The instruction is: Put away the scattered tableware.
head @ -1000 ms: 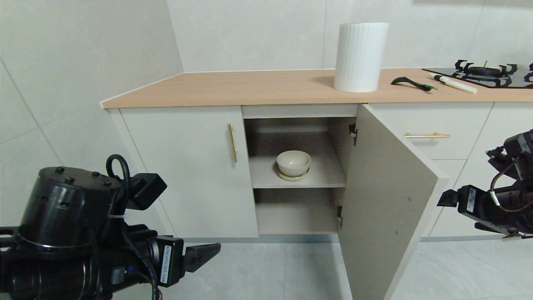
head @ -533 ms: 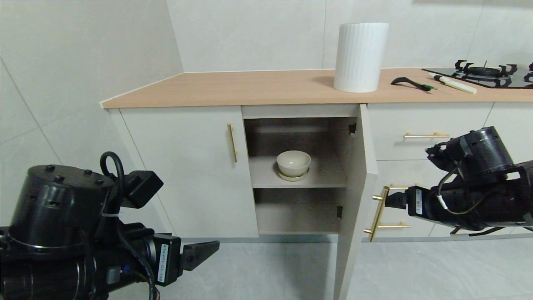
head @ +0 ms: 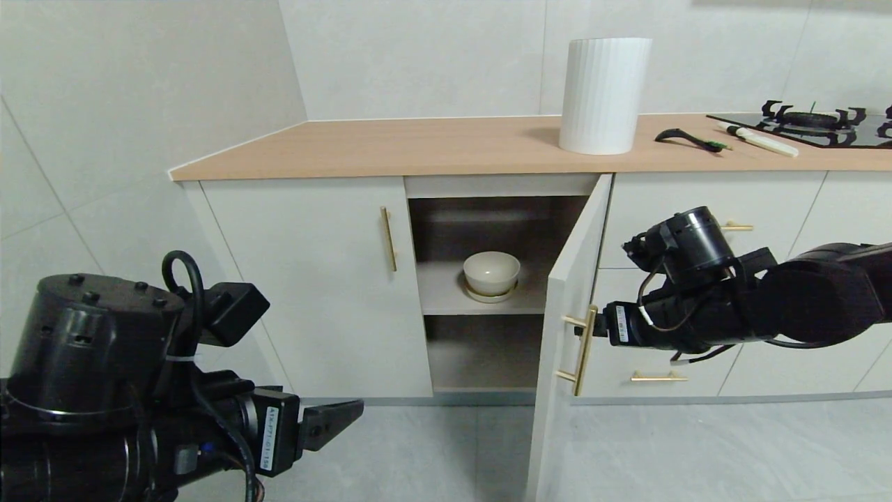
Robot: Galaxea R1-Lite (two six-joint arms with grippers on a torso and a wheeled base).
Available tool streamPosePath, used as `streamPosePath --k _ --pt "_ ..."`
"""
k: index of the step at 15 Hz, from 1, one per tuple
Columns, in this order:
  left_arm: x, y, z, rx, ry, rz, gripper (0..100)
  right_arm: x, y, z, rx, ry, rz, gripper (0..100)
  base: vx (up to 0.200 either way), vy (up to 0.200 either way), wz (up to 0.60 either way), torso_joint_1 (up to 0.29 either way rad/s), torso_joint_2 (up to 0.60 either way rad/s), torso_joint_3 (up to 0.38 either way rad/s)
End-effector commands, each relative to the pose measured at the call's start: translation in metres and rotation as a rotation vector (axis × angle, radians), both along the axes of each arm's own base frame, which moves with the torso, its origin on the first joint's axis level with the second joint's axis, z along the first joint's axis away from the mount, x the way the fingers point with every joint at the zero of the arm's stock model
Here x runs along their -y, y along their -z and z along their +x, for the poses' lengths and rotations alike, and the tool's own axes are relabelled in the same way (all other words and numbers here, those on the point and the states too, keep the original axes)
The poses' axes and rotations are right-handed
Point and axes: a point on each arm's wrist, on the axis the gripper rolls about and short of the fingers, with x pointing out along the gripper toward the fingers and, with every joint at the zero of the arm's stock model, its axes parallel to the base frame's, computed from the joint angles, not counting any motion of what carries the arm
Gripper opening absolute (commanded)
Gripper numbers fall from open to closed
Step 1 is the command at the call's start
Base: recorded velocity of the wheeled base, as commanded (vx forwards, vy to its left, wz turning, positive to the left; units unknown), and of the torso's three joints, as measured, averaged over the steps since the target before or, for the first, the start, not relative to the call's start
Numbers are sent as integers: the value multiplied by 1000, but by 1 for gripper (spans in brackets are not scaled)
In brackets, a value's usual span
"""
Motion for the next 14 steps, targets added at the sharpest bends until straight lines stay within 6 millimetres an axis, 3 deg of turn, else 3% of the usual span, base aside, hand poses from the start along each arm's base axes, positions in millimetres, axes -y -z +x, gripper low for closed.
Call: streamPosePath --k 1,4,6,14 --pt "0 0 1 3 -1 -3 100 -11 12 10 -21 -16 -11 100 0 0 0 0 0 0" --pt "2 0 2 12 -1 -8 100 -13 10 8 -19 -14 -4 100 0 0 0 0 0 0" --pt "4 -1 6 31 1 -21 100 -26 20 8 -29 -31 -1 100 0 0 0 0 0 0" --pt "4 4 4 31 24 9 100 -41 32 32 99 10 122 100 0 0 0 0 0 0"
